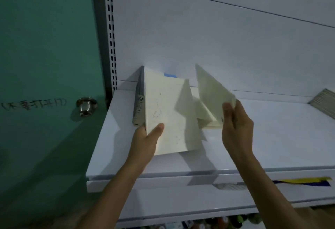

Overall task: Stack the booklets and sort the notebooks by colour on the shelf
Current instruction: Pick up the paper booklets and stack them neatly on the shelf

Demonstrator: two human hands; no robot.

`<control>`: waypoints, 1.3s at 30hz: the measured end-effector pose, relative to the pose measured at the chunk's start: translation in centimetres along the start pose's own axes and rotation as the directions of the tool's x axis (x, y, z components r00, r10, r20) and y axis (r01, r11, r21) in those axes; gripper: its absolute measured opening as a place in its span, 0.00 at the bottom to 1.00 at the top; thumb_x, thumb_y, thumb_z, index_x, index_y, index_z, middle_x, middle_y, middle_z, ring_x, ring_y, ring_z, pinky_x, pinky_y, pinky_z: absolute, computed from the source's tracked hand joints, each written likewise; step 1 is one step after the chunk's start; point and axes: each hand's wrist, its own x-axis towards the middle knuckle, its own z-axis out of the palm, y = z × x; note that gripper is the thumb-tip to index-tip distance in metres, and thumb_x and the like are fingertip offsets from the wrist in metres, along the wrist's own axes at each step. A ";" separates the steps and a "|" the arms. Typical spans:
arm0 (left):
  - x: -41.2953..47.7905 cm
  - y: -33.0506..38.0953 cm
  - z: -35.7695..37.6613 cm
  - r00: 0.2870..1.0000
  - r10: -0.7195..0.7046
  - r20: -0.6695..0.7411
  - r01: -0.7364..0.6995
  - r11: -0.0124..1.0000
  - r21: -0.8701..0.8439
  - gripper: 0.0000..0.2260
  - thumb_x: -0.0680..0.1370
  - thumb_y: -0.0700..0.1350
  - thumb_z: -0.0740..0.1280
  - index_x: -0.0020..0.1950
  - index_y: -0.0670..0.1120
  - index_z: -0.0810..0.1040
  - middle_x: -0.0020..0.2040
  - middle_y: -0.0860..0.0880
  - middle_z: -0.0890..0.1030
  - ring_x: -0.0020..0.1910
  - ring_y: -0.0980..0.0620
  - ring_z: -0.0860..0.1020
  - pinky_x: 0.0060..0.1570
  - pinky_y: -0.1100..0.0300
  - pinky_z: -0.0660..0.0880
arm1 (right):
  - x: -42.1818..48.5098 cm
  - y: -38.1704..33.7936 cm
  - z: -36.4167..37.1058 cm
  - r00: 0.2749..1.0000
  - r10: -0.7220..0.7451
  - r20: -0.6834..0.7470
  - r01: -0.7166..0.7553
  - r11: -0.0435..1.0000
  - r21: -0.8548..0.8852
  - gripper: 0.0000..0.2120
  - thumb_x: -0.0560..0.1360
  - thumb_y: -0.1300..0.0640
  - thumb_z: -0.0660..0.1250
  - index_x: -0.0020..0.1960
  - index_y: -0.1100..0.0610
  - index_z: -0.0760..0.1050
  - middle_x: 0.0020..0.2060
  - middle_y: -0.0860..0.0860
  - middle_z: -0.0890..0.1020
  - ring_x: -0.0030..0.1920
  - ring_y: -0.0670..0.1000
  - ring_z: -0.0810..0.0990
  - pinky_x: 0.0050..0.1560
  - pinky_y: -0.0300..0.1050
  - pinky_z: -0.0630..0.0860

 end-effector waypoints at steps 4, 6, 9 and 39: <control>0.4 0.6 0.1 0.997 -0.020 0.077 0.018 1.000 0.021 0.12 0.75 0.64 0.59 0.47 0.60 0.78 0.43 0.62 0.83 0.44 0.64 0.81 0.40 0.72 0.75 | -5.1 -1.5 4.2 0.882 -0.407 0.236 0.464 0.835 -0.296 0.20 0.78 0.51 0.58 0.67 0.57 0.74 0.65 0.54 0.77 0.66 0.56 0.75 0.61 0.52 0.75; 0.8 0.7 -0.3 0.988 -0.089 0.124 0.094 0.995 -0.034 0.20 0.69 0.71 0.54 0.47 0.63 0.77 0.44 0.61 0.83 0.46 0.60 0.81 0.44 0.64 0.78 | -6.8 -1.0 5.6 0.846 -0.418 0.330 0.513 0.807 -0.291 0.20 0.77 0.52 0.61 0.66 0.60 0.74 0.66 0.54 0.75 0.68 0.59 0.71 0.62 0.55 0.75; 0.7 1.1 -1.0 0.974 -0.124 0.188 0.127 0.992 -0.004 0.21 0.65 0.70 0.62 0.48 0.58 0.79 0.40 0.61 0.84 0.41 0.59 0.83 0.37 0.64 0.79 | -7.7 -0.1 5.7 0.789 -0.468 0.397 0.582 0.777 -0.241 0.22 0.78 0.49 0.62 0.67 0.58 0.72 0.68 0.53 0.72 0.71 0.57 0.68 0.66 0.51 0.70; -13.9 3.1 23.4 0.791 -0.063 0.608 0.074 0.997 0.007 0.15 0.64 0.60 0.72 0.47 0.55 0.83 0.45 0.58 0.85 0.45 0.60 0.82 0.39 0.68 0.77 | -11.2 5.3 -26.3 0.805 0.592 0.025 -0.504 0.661 0.556 0.14 0.68 0.49 0.69 0.52 0.50 0.79 0.43 0.47 0.86 0.40 0.48 0.84 0.34 0.38 0.79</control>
